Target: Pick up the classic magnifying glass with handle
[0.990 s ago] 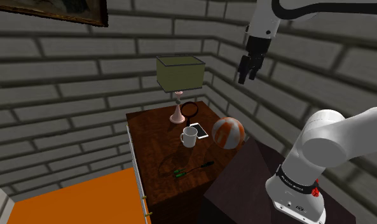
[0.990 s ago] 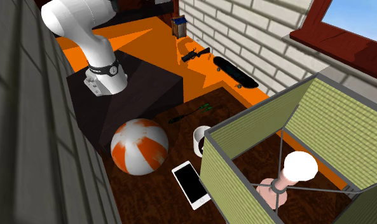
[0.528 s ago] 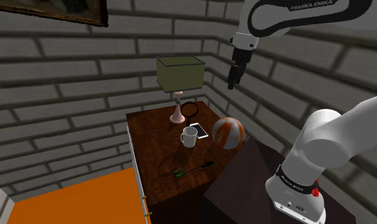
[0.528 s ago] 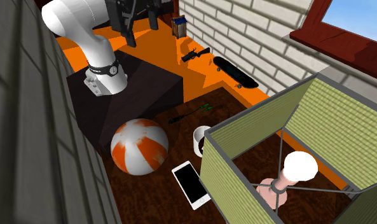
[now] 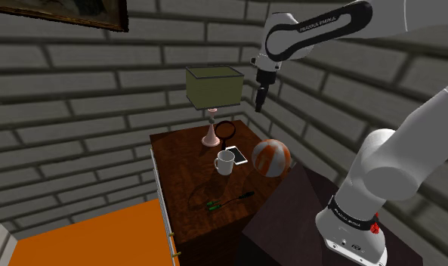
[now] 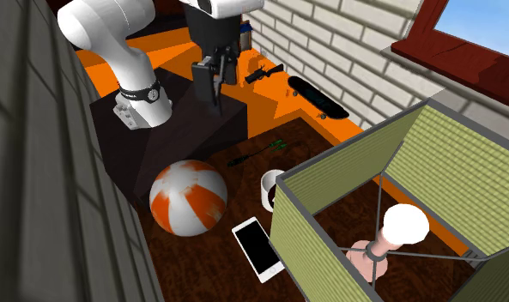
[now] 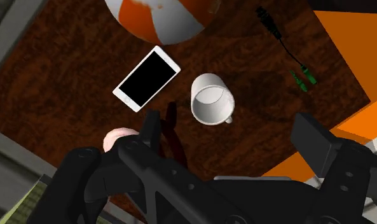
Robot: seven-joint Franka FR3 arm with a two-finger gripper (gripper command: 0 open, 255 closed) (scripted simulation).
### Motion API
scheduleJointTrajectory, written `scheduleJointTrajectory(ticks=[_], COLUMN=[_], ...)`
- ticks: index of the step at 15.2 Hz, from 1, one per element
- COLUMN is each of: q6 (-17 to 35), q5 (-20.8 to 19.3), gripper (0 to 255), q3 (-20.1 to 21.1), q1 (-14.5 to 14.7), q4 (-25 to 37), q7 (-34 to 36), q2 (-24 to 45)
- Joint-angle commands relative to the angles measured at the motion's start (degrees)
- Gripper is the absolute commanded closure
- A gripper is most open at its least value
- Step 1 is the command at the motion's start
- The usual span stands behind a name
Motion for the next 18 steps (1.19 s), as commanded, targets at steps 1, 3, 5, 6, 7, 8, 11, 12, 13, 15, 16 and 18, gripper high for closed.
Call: scheduleJointTrajectory(ticks=[1, 3, 5, 6, 7, 8, 11, 12, 13, 15, 16, 18], q6=[2.66, 4.91, 6.88, 7.75, 8.54, 9.26, 11.01, 11.46, 11.84, 12.30, 12.95, 14.25], q5=[0.68, 1.80, 3.17, 3.92, 4.69, 5.48, 7.70, 8.36, 8.96, 9.68, 9.84, 10.18], gripper=[0, 0, 0, 0, 0, 0, 0, 0, 0, 0, 0, 0], q3=[-1.11, -1.88, -2.34, -2.45, -2.46, -2.37, -1.65, -1.27, -0.84, -0.08, 0.00, 0.15], q1=[0.88, 1.65, 2.24, 2.45, 2.58, 2.66, 2.55, 2.41, 2.24, 1.91, 1.85, 1.74], q4=[1.99, 4.31, 6.89, 8.28, 9.73, 11.24, 16.11, 17.85, 19.63, 22.27, 22.01, 21.53], q7=[-4.42, -8.62, -12.82, -14.90, -16.96, -18.99, -24.77, -26.58, -28.31, -30.65, -30.75, -30.98], q2=[4.61, 9.24, 13.89, 16.22, 18.53, 20.83, 27.63, 29.84, 32.04, 35.13, 35.54, 36.40])
